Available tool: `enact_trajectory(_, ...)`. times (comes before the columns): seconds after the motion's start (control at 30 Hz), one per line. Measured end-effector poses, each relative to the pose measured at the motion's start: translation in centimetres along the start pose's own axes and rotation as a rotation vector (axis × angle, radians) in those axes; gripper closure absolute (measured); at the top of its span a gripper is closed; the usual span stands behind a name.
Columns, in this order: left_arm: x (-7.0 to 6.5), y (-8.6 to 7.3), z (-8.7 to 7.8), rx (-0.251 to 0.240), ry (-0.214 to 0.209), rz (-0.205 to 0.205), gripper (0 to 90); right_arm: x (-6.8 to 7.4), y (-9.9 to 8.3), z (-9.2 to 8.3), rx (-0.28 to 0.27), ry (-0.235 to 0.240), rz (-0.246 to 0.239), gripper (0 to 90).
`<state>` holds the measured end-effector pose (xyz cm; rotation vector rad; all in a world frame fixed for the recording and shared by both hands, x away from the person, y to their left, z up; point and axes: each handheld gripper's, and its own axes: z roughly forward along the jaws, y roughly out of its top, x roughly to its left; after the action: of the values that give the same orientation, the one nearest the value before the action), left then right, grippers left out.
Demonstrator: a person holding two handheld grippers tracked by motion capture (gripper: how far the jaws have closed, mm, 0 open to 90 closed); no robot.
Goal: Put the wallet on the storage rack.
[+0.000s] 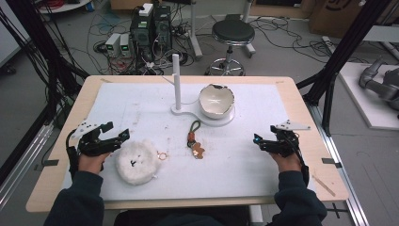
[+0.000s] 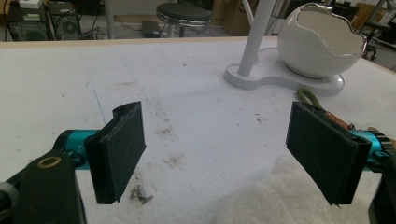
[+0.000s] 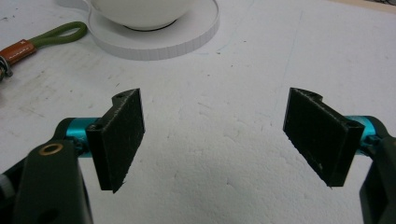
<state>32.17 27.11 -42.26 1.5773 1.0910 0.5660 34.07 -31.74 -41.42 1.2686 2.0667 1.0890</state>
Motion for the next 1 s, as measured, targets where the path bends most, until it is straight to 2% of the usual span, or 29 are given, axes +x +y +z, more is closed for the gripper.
enact_trajectory(0.17,0.2,-0.1,0.4,0.023,-0.028,-0.010,19.5,0.0,-0.1,-0.1,0.000,-0.003,0.001,20.8)
enact_trajectory(0.27,0.2,-0.3,0.7,0.052,-0.041,0.005,19.5,-0.1,-0.1,-0.2,-0.010,-0.008,-0.002,20.8)
enact_trajectory(0.37,-0.1,-0.5,1.0,0.093,-0.051,0.041,19.5,0.0,-0.1,-0.1,-0.004,-0.010,-0.012,20.8)
enact_trajectory(0.57,0.1,-0.7,1.2,0.132,-0.052,0.036,19.5,0.8,-0.2,-0.2,-0.005,0.011,-0.034,20.8)
enact_trajectory(0.63,0.1,-0.9,1.2,0.167,-0.044,0.040,19.5,0.9,-0.3,-0.4,-0.008,0.015,-0.048,20.8)
enact_trajectory(0.7,0.0,-1.1,1.1,0.197,-0.051,0.051,19.5,1.0,-0.3,-0.7,-0.013,0.016,-0.039,20.8)
enact_trajectory(0.73,0.0,-1.1,1.1,0.197,-0.051,0.051,19.5,1.0,-0.3,-0.9,-0.016,0.013,-0.029,20.8)
enact_trajectory(0.77,-0.1,-1.2,1.2,0.222,-0.059,0.061,19.5,0.9,-0.3,-1.0,-0.021,0.011,-0.028,20.8)
enact_trajectory(0.83,-0.2,-1.2,1.2,0.229,-0.063,0.061,21.5,1.0,-0.3,-1.2,-0.024,0.012,-0.021,20.8)
enact_trajectory(0.9,-0.2,-1.4,1.2,0.266,-0.114,0.072,25.6,1.2,-0.2,-1.2,-0.025,0.009,-0.030,20.9)
enact_trajectory(1.0,-0.3,-1.8,1.6,0.329,-0.141,0.090,28.7,1.5,0.0,-0.7,-0.015,0.020,-0.026,20.8)
